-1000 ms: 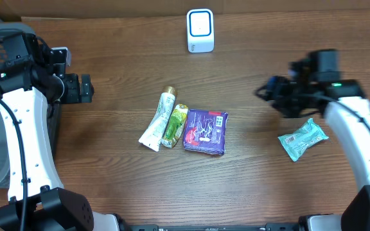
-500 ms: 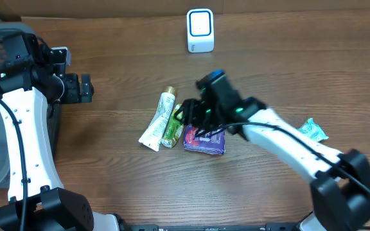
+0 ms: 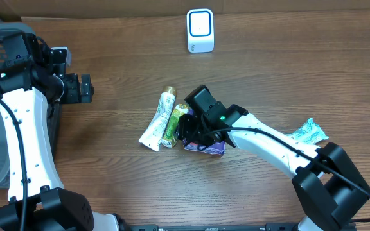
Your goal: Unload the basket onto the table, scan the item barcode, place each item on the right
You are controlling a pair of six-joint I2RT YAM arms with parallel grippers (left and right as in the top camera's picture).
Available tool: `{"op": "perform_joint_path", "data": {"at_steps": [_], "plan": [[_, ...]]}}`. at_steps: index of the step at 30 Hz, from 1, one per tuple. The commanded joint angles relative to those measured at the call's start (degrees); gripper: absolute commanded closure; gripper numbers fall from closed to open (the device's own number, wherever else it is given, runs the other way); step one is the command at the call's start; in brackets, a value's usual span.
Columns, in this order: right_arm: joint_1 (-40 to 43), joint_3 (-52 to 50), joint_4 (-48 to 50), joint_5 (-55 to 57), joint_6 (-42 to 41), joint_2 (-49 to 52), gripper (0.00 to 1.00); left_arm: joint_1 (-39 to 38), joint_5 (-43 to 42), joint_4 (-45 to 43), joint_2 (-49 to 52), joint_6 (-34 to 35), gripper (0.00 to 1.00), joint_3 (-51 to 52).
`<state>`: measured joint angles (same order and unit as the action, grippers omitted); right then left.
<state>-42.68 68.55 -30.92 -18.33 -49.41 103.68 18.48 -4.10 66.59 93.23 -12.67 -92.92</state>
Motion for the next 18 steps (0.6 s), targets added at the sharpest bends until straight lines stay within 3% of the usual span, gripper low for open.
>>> {"op": "perform_joint_path", "data": {"at_steps": [1, 8, 18], "plan": [[-0.5, -0.2, -1.0, 4.0, 0.7, 0.0, 0.49, 0.2, -0.2, 0.0, -0.6, -1.5, 0.01, 0.3], [2.1, 0.1, -9.7, 8.3, 8.3, -0.1, 0.49, 0.2, -0.2, 0.0, -0.6, -1.5, 0.00, 0.3], [16.0, 4.6, -18.0, 14.5, 32.8, -0.1, 0.48, 0.2, -0.2, 0.0, -0.6, -1.5, 0.00, 0.3]]}}
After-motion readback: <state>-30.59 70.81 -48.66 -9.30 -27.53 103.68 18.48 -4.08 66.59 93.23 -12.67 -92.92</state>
